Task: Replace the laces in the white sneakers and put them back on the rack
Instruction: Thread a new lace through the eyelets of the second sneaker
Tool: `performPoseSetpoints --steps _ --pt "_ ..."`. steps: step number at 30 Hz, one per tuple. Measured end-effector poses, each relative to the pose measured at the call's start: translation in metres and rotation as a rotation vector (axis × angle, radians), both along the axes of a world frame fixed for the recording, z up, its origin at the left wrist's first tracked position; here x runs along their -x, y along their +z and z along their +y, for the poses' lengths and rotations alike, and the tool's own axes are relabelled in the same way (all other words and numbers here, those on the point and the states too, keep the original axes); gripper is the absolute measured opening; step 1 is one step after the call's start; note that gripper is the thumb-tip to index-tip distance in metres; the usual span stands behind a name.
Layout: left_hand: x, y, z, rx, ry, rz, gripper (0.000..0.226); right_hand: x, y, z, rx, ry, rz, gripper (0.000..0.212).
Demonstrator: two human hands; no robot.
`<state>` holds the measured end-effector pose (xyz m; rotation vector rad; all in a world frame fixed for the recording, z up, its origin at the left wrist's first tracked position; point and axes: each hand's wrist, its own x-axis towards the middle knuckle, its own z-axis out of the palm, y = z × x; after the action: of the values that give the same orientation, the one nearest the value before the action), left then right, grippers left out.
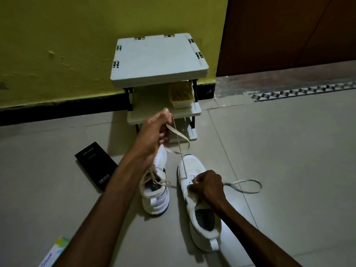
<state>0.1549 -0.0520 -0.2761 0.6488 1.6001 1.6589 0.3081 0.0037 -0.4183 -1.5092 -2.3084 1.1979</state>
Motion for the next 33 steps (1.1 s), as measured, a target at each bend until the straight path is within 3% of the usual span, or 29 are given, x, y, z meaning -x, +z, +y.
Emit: performPoseSetpoints --steps 2,6,8,13,20,25,28,31,33 --pt "0.008 0.014 -0.001 0.039 0.030 0.179 0.034 0.000 0.002 0.000 0.025 -0.012 0.011 0.052" --pt "0.007 -0.016 -0.005 0.698 -0.010 0.995 0.040 -0.008 0.012 0.008 0.224 -0.023 0.099 0.021" --pt "-0.008 -0.028 -0.011 0.697 0.041 1.058 0.042 -0.014 0.020 0.013 0.269 0.002 0.165 0.015" --pt "-0.046 -0.056 -0.013 0.588 -0.280 0.729 0.013 -0.022 0.035 0.015 0.206 0.011 0.235 0.011" --pt "-0.063 -0.064 -0.012 0.493 -0.127 0.678 0.003 -0.016 0.043 0.011 0.008 -0.013 0.241 0.022" --pt "-0.059 -0.069 -0.008 0.473 -0.112 0.669 0.008 -0.014 0.043 0.014 -0.004 0.015 0.256 0.022" --pt "-0.055 -0.064 -0.004 0.253 -0.037 0.384 0.010 -0.017 0.037 0.019 0.011 0.073 0.217 0.010" --pt "-0.049 -0.044 -0.001 -0.018 0.079 -0.210 0.010 -0.027 0.023 0.030 -0.066 0.106 0.072 0.020" --pt "-0.041 -0.031 -0.002 -0.097 0.100 -0.301 0.009 -0.035 0.013 0.038 -0.228 0.141 -0.127 0.029"
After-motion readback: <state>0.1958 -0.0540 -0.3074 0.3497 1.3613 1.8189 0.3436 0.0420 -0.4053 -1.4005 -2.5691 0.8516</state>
